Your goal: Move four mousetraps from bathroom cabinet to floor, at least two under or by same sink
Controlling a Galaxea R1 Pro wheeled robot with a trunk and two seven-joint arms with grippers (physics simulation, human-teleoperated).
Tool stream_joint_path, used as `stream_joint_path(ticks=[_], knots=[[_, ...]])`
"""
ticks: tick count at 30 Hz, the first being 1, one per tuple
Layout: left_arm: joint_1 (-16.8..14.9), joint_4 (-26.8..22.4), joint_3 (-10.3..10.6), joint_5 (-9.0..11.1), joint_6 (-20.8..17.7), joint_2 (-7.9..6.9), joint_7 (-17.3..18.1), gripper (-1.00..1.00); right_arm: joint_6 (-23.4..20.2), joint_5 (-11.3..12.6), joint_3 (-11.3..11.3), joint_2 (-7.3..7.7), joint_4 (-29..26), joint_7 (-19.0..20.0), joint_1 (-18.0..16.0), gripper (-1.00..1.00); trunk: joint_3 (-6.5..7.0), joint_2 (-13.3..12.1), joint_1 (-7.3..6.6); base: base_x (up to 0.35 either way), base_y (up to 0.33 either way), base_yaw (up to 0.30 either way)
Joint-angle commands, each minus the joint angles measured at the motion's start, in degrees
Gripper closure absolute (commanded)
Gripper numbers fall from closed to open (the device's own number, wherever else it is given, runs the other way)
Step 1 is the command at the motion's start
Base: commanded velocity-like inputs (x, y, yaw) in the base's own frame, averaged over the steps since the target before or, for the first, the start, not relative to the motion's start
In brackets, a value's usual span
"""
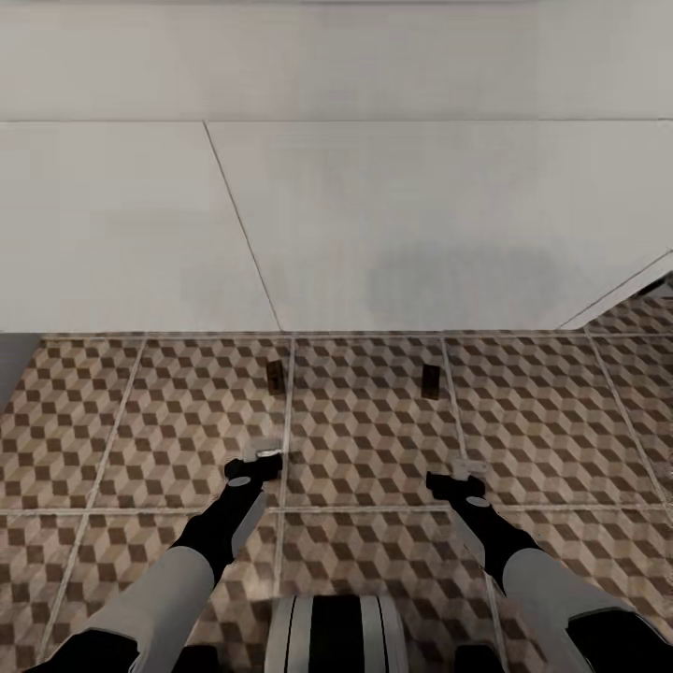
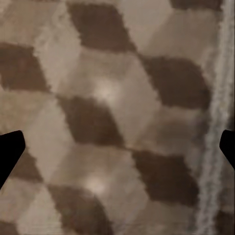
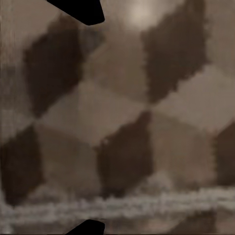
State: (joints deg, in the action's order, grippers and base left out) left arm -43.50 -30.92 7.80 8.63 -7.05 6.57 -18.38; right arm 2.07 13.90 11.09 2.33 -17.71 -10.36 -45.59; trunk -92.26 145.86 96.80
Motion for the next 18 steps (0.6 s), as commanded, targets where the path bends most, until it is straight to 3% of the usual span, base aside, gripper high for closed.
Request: stream_joint_path(ticks=[1,11,18], knots=[[-0.01,-0.10,0.45,0.60,-0.25,-0.06,-0.52,-1.00,0.21,0.61,0.49,0.04,0.01,-0.27,-0.02,-1.00,-0.03,0.01,-0.05,-0.345,0.000,0.000],[-0.01,-0.10,0.51,0.60,-0.24,-0.06,-0.48,-1.00,0.28,0.58,0.46,0.04,-0.03,-0.27,-0.02,-1.00,-0.03,0.01,-0.05,-0.333,0.000,0.000],[-0.01,-0.16,0.57,0.57,-0.20,-0.02,-0.44,-1.00,0.30,0.53,0.33,0.04,-0.17,-0.27,-0.02,-1.00,-0.03,0.01,-0.05,-0.119,0.000,0.000]])
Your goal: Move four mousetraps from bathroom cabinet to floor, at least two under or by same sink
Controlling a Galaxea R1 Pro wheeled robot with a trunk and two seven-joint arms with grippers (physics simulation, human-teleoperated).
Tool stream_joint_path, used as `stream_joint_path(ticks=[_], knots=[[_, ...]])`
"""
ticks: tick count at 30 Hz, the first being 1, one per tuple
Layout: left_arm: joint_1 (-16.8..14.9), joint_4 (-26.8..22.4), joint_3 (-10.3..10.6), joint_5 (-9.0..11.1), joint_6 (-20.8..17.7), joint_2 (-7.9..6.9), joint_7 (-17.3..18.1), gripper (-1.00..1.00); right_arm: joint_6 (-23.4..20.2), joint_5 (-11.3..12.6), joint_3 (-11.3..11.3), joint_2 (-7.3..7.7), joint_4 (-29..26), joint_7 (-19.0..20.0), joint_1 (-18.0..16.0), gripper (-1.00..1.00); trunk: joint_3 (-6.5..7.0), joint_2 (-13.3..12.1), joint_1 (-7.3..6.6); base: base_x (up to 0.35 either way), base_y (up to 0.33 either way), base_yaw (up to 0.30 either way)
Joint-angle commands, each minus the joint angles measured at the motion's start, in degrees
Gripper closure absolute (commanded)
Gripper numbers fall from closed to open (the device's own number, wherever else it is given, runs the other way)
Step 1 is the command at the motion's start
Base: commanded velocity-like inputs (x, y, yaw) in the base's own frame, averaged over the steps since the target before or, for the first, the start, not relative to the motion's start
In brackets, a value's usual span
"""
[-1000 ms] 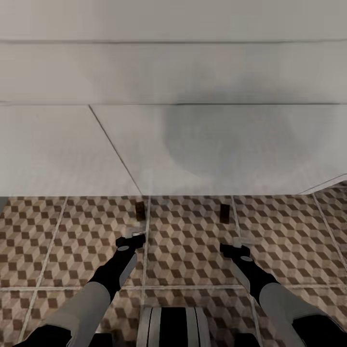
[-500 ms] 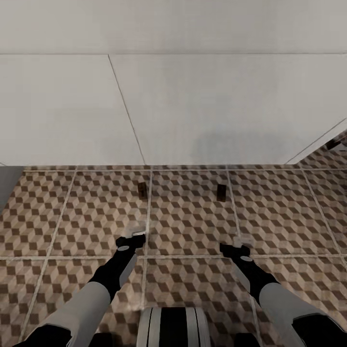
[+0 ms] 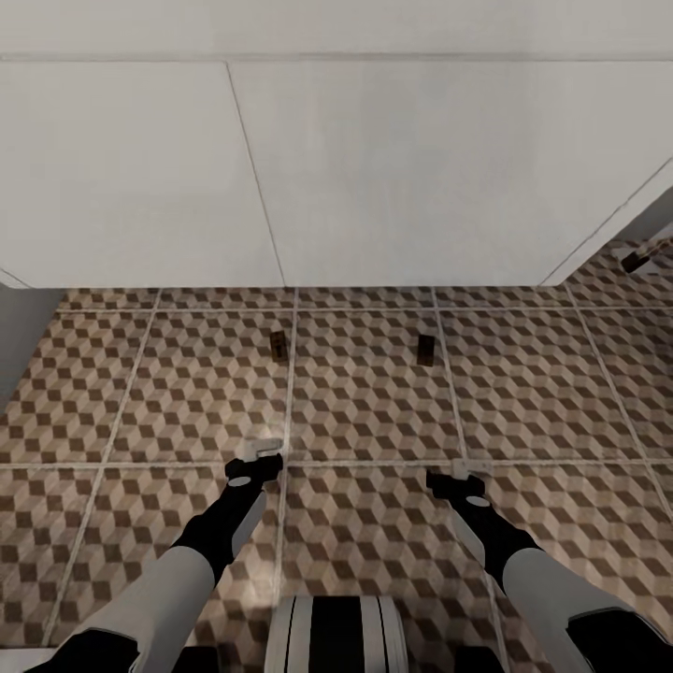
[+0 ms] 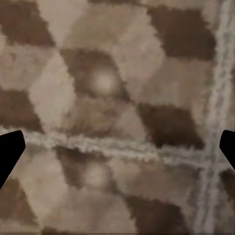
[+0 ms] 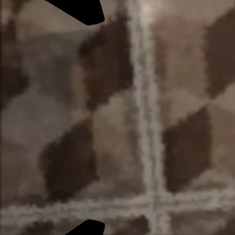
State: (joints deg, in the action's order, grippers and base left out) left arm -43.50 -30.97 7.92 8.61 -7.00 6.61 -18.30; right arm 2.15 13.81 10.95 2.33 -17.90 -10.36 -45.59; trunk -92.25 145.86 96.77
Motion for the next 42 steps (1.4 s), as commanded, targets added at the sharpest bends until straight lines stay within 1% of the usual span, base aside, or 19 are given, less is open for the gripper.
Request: stream_joint_path(ticks=[1,17,42], knots=[[-0.01,-0.11,0.46,0.60,-0.25,-0.05,-0.51,-1.00,0.22,0.61,0.46,0.04,-0.03,-0.27,-0.02,-1.00,-0.03,0.01,-0.02,-0.044,0.000,0.000],[-0.01,-0.31,0.54,0.63,-0.21,-0.02,-0.51,-1.00,0.22,0.60,0.39,0.04,-0.53,-0.27,-0.02,-1.00,-0.03,0.01,-0.02,-0.011,0.000,0.000],[-0.01,-0.41,0.46,0.54,-0.23,-0.07,-0.51,-1.00,0.11,0.44,0.39,-0.02,-0.56,-0.47,-0.02,-1.00,5.51,-0.32,-0.66,0.000,0.000,0.000]])
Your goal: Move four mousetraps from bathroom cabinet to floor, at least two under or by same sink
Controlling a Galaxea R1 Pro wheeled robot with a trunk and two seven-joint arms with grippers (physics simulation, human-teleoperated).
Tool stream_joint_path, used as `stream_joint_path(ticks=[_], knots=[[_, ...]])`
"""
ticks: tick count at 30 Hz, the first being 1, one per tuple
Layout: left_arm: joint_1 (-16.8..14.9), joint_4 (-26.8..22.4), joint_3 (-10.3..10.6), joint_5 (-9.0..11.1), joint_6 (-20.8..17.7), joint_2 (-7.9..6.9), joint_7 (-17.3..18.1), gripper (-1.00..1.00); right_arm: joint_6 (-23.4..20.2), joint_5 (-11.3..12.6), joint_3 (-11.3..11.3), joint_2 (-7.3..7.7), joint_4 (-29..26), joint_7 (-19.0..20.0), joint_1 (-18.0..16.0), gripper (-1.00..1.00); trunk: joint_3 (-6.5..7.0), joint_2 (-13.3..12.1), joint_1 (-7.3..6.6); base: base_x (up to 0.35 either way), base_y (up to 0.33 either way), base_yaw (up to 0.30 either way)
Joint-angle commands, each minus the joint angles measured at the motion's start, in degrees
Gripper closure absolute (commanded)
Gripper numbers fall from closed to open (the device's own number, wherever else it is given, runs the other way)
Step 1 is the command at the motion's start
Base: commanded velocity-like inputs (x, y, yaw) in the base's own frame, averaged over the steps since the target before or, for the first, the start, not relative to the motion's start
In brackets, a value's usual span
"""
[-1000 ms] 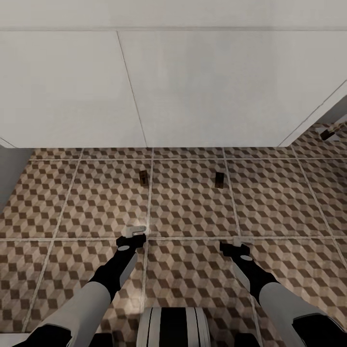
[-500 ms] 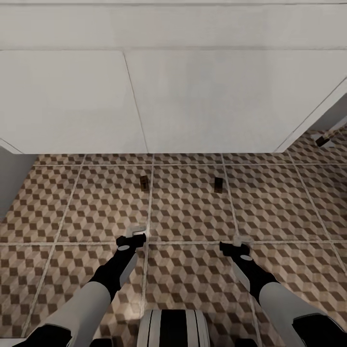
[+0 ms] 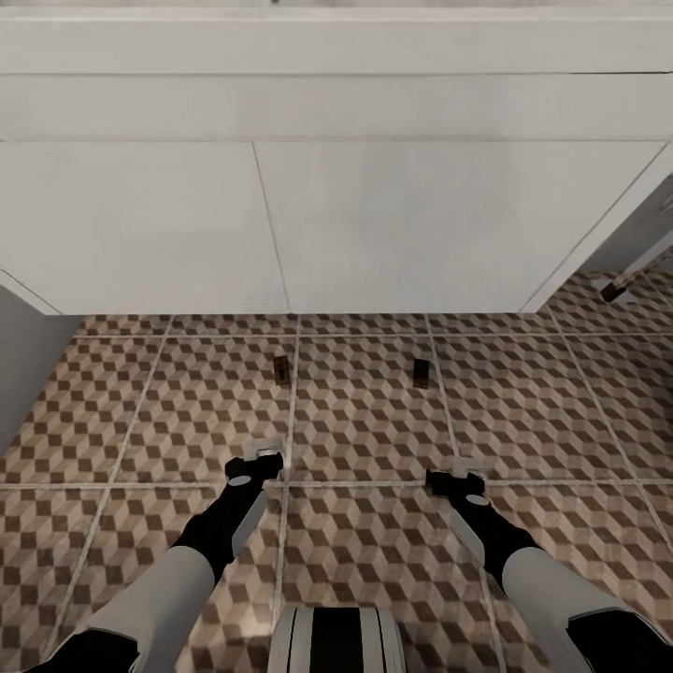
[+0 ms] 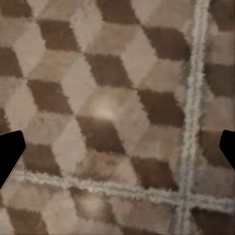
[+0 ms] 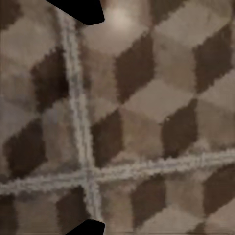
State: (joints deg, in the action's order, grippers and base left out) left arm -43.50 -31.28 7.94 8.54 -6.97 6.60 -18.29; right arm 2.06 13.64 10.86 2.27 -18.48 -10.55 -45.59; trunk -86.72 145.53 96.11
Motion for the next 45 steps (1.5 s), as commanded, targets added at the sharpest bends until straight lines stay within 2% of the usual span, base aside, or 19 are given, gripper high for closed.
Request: stream_joint_path(ticks=[1,45], knots=[[-0.01,-0.10,0.44,0.60,-0.27,-0.07,-0.52,-1.00,0.20,0.61,0.48,0.04,0.02,-0.29,-0.02,-1.00,0.20,0.00,-0.03,0.000,0.000,0.000],[-0.01,0.00,0.34,0.60,-0.24,-0.04,-0.60,-1.00,0.05,0.60,0.48,0.11,0.02,-0.38,-0.02,-1.00,9.94,-0.59,-1.17,0.000,0.000,0.000]])
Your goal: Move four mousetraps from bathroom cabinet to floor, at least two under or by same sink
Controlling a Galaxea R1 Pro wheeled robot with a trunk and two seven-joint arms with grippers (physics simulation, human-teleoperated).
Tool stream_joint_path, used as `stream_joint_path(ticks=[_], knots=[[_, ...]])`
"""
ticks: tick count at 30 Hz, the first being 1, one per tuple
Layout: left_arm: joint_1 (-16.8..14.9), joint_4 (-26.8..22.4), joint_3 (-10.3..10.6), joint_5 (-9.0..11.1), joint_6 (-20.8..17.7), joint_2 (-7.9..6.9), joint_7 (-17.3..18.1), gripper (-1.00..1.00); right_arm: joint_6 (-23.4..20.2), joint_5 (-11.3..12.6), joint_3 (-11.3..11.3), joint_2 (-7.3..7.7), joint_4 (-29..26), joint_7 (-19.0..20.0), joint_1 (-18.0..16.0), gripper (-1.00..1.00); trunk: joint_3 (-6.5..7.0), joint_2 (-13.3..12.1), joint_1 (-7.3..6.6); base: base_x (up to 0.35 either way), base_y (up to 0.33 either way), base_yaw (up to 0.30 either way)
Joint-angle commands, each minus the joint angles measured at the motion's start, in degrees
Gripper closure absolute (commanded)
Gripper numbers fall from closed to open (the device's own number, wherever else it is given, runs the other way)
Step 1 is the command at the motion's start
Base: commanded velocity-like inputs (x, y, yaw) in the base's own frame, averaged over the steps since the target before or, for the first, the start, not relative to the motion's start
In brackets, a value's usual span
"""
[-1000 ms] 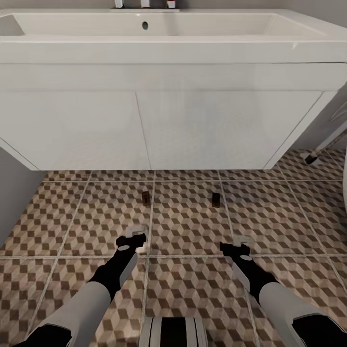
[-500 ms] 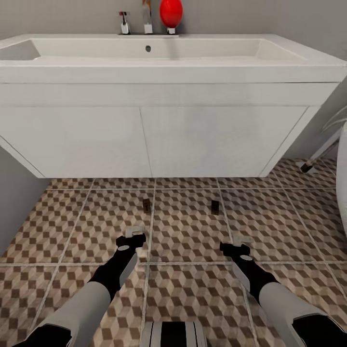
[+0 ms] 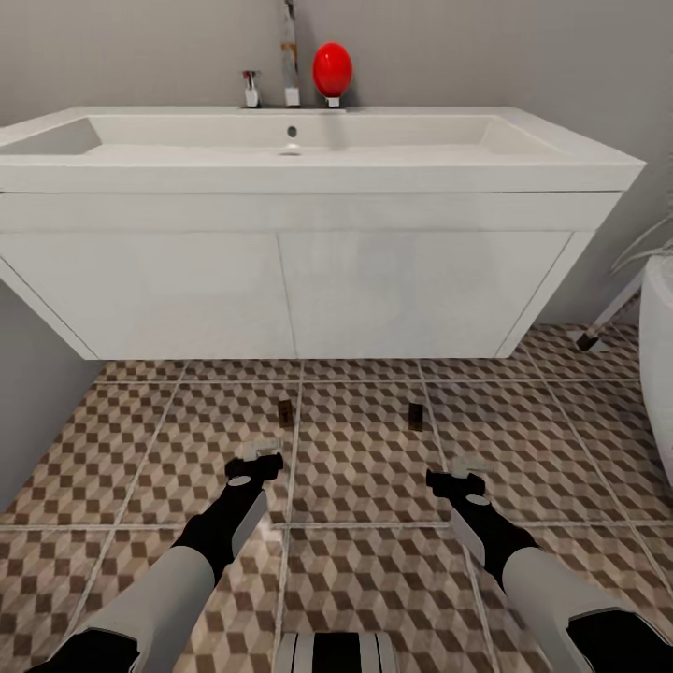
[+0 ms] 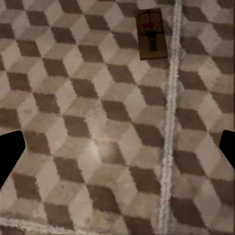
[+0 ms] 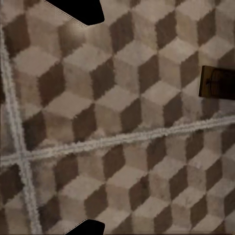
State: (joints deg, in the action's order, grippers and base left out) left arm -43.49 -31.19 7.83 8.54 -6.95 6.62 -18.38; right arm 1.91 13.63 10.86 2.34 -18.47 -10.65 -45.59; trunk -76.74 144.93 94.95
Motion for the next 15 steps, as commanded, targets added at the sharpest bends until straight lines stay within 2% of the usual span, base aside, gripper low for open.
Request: stream_joint_path(ticks=[1,15], knots=[[-0.01,-0.10,0.44,0.60,-0.25,-0.05,-0.52,-1.00,0.20,0.61,0.48,0.04,0.02,-0.29,-0.03,-1.00,0.19,0.00,-0.03,0.000,0.000,0.000],[-0.01,-0.10,0.51,0.60,-0.25,-0.03,-0.52,-1.00,0.15,0.53,0.48,-0.12,0.02,-0.37,-0.03,-1.00,3.29,-0.19,-0.39,0.000,0.000,0.000]])
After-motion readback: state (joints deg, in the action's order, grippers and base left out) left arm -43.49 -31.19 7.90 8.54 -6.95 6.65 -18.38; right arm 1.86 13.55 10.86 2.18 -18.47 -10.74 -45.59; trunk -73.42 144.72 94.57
